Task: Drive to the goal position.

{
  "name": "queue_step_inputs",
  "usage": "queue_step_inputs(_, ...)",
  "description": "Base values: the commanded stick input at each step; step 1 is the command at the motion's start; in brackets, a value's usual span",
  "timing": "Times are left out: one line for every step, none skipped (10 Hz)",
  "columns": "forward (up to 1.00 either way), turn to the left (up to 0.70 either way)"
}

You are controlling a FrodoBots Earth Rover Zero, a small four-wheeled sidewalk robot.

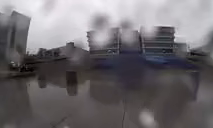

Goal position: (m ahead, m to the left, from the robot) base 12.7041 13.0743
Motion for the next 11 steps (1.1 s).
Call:
queue_step_inputs(1.00,0.00)
queue_step_inputs(1.00,0.00)
queue_step_inputs(1.00,0.00)
queue_step_inputs(1.00,0.00)
queue_step_inputs(1.00,0.00)
queue_step_inputs(1.00,0.00)
queue_step_inputs(1.00,0.01)
queue_step_inputs(1.00,0.02)
queue_step_inputs(1.00,0.03)
queue_step_inputs(1.00,0.03)
queue_step_inputs(1.00,0.29)
